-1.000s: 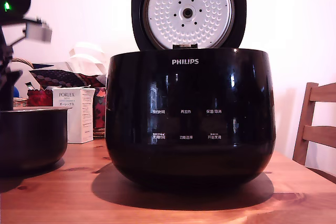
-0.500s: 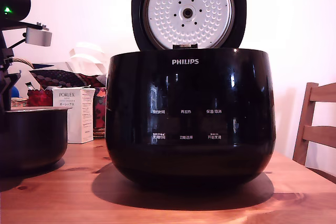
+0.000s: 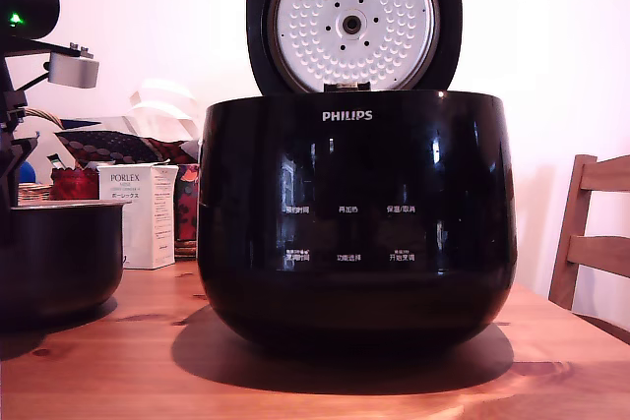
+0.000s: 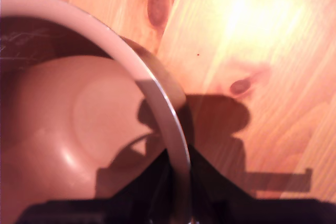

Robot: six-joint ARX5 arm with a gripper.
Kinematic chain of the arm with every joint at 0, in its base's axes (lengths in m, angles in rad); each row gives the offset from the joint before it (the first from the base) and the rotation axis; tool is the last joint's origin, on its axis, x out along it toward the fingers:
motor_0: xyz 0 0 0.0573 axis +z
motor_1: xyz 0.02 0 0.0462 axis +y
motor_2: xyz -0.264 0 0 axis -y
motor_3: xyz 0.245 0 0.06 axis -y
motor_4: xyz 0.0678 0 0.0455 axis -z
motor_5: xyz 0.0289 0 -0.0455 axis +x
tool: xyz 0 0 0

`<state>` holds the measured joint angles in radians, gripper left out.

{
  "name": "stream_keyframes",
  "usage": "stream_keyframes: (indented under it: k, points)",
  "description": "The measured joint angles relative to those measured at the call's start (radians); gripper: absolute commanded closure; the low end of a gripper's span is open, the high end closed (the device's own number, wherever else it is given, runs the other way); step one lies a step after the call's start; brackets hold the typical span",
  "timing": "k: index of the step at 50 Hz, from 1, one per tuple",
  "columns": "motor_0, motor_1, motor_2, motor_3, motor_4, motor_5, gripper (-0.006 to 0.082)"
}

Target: Pick up the metallic pot next to the rice cooker

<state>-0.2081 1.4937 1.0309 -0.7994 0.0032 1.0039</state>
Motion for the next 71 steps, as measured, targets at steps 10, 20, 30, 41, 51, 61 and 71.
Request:
stream_keyframes:
  k: [10,20,30,41,51,61,71]
  points:
    - [-0.002,0.0,0.045,-0.101,-0.047,0.001,0.0787]
    - [-0.029,-0.008,0.096,-0.217,-0.056,-0.002,0.0788]
    - [-0.087,-0.047,0.217,-0.31,-0.095,-0.002,0.0788]
    - [-0.142,-0.094,0.37,-0.46,-0.12,-0.005,0.0788]
    - [-0.2,-0.095,0.489,-0.557,-0.122,-0.032,0.0788]
    - [-0.266,-0.096,0.587,-0.567,-0.135,-0.059,0.0788]
    - [-0.278,-0.098,0.602,-0.572,-0.136,-0.064,0.0788]
